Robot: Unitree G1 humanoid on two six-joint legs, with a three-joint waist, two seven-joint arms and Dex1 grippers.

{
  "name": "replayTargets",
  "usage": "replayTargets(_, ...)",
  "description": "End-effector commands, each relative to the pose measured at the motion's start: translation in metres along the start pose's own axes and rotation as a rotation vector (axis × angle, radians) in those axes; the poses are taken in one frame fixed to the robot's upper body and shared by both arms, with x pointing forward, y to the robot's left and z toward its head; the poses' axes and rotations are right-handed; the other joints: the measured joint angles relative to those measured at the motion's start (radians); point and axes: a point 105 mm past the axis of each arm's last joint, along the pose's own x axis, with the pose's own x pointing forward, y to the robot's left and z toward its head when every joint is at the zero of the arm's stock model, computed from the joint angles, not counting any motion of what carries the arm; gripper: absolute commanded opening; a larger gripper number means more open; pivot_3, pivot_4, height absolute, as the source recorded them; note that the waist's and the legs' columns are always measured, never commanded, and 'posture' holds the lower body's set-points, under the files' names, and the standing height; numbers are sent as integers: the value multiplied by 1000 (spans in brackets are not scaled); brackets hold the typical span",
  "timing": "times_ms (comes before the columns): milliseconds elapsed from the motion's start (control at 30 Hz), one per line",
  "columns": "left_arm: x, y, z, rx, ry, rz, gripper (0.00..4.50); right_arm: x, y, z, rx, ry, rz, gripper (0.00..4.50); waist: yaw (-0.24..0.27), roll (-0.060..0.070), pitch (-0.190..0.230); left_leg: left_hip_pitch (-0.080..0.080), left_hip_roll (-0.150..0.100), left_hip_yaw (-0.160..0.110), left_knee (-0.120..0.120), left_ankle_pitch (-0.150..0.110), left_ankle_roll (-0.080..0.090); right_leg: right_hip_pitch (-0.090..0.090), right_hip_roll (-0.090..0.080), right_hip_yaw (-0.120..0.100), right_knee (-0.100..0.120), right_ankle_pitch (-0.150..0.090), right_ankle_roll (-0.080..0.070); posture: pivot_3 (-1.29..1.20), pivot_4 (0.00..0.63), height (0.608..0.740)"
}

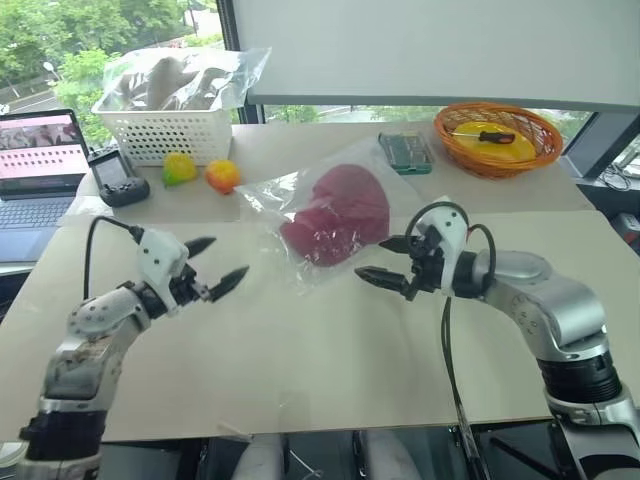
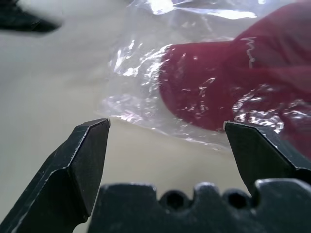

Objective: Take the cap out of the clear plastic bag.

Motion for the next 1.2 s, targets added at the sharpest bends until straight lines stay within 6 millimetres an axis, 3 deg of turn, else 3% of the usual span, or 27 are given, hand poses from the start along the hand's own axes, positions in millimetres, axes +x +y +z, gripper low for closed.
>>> replayTargets(33,-14,-10,9,-1,29,-102,4447,5,3,17,-78,-46,-15,4500,-1,1,0,0,0,0,0,0,0,0,0,0,1,0,-1,0,150,736)
replayTargets(167,-15,-6,7,-8,38,-92,4447,22,13,4,-367,61,-32,4500,4,1,0,0,-1,0,0,0,0,0,-1,0,0,-3,3,0,150,736)
replayTargets(400,-6,-6,14,-36,-11,-86,4447,39,10,2,-635,42,-160,4500,7,1,0,-1,-1,0,0,0,0,-1,-1,0,0,-1,0,0,150,736)
replayTargets(533,-6,-9,14,-36,-12,-100,4447,43,9,4,-748,36,-208,4500,6,1,0,-1,-1,0,0,0,0,-1,-1,0,0,0,-1,0,150,736)
replayTargets(867,-8,-6,15,-56,-15,-88,4447,45,15,-14,-971,90,-184,4500,5,1,0,0,-1,0,-1,0,0,-1,-1,0,0,0,-1,0,150,736)
replayTargets(967,-7,-6,16,-54,-9,-98,4447,59,4,-23,-1152,114,-305,4500,5,0,0,0,-1,0,-1,0,0,-1,-1,0,0,0,-1,0,150,736)
replayTargets(1200,-7,-4,22,-46,-16,-83,4447,81,10,-27,-1152,67,-362,4500,-1,0,0,0,-1,0,-1,0,0,-1,0,0,1,0,-2,0,150,736)
